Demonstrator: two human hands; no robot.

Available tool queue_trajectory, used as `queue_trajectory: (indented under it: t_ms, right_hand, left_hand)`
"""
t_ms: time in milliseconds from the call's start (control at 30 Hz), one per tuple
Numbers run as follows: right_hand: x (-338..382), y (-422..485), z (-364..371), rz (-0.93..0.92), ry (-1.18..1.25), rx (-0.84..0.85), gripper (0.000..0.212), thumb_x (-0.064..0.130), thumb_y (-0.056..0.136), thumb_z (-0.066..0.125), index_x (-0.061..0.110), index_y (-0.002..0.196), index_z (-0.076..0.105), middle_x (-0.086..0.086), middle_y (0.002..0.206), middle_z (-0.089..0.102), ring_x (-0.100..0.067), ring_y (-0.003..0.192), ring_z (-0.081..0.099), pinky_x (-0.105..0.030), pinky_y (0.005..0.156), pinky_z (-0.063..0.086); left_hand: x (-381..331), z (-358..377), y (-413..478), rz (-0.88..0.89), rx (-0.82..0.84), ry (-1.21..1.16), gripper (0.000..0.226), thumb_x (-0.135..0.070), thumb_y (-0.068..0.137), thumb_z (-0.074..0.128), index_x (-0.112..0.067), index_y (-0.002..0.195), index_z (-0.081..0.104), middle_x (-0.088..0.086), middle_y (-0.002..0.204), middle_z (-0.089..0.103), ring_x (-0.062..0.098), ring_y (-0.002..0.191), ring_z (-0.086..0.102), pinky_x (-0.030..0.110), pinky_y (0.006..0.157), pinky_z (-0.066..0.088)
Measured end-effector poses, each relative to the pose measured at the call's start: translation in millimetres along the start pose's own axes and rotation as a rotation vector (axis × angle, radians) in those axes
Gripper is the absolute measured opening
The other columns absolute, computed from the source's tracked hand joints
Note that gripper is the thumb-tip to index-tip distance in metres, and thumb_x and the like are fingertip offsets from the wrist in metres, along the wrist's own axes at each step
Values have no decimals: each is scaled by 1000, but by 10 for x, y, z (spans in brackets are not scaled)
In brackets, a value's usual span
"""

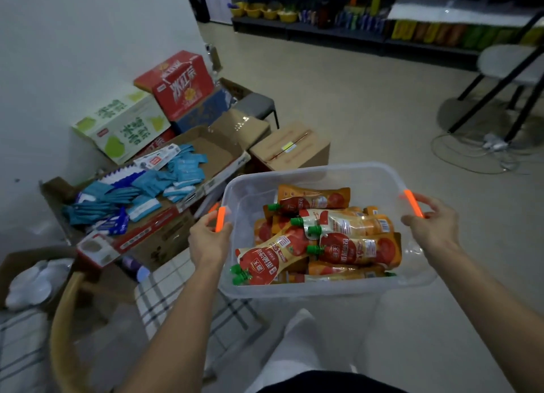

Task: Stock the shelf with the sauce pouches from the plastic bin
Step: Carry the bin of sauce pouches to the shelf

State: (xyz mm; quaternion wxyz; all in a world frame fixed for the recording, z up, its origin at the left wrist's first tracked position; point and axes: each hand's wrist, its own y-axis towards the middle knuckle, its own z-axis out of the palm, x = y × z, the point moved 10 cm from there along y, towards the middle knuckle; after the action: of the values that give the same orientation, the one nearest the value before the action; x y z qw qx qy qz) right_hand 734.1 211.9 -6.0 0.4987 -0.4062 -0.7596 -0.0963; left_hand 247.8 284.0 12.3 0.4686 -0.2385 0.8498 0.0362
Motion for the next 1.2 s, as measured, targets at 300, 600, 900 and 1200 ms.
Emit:
queue_trajectory:
  t_ms: [300,600,900,1200]
  right_hand:
    - [217,1231,-19,96,39,-102,51,12,71,69,44,110,63,-6,72,62,-26,57,57,-48,72,54]
    - [908,2755,-8,142,99,-222,49,13,76,68,44,113,61,-5,84,66,-26,68,62,-51,74,57]
    - [1340,4539,-101,158,194,-332,50,7,73,68,39,111,66,-11,82,67,-25,66,61,-43,70,56]
    - [1862,6635,-338,161,188,-344,48,0,74,65,31,111,68,-14,79,64,-24,62,58,-39,66,54]
  left_hand:
    - [-1093,1327,955,120,157,0,9,-39,87,68,-30,91,68,-8,79,70,13,80,68,47,82,58]
    - [-2610,2703,2138,176,244,-21,17,-32,84,72,-29,101,70,-11,78,68,16,81,68,45,84,57]
    - [-3842,4317,3049,194,265,-21,28,-36,81,74,-24,107,71,-1,84,70,21,83,68,38,81,56]
    - [-4994,6152,3794,126,264,-13,23,-37,81,75,-28,101,69,7,86,72,27,79,67,42,78,57]
